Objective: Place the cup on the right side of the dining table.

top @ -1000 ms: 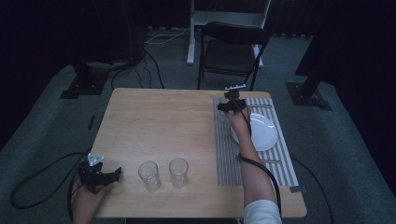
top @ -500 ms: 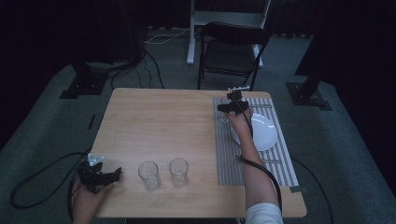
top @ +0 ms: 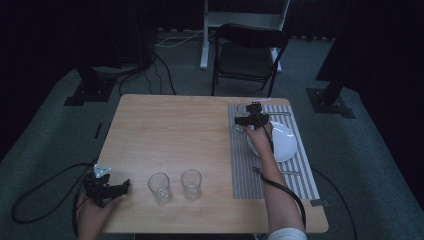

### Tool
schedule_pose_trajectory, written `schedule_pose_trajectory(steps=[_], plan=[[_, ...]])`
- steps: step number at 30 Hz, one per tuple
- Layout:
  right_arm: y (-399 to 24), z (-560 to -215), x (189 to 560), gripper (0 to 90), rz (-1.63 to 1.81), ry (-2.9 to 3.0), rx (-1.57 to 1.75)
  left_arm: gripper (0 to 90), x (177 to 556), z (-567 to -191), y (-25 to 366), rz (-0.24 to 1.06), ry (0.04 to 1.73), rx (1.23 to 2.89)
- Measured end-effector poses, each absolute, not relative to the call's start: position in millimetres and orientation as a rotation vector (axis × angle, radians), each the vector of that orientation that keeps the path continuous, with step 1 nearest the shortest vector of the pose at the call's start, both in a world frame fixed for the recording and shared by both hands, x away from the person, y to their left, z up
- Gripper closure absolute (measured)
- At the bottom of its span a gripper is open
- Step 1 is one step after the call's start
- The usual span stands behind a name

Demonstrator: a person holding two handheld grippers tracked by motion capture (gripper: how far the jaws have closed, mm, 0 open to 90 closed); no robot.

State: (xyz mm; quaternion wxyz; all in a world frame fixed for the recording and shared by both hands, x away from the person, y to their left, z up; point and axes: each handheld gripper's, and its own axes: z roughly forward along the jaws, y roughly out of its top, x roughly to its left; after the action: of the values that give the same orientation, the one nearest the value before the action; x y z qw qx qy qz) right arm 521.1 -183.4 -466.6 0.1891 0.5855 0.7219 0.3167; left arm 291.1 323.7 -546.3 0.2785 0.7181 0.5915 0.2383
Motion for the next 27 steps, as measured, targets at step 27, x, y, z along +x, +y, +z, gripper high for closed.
schedule_pose_trajectory(steps=[27], plan=[[-222, -488, 449, 11.5, 0.940, 2.009, 1.640, 0.2, 291, -546, 324, 0.640, 1.587, 1.927]])
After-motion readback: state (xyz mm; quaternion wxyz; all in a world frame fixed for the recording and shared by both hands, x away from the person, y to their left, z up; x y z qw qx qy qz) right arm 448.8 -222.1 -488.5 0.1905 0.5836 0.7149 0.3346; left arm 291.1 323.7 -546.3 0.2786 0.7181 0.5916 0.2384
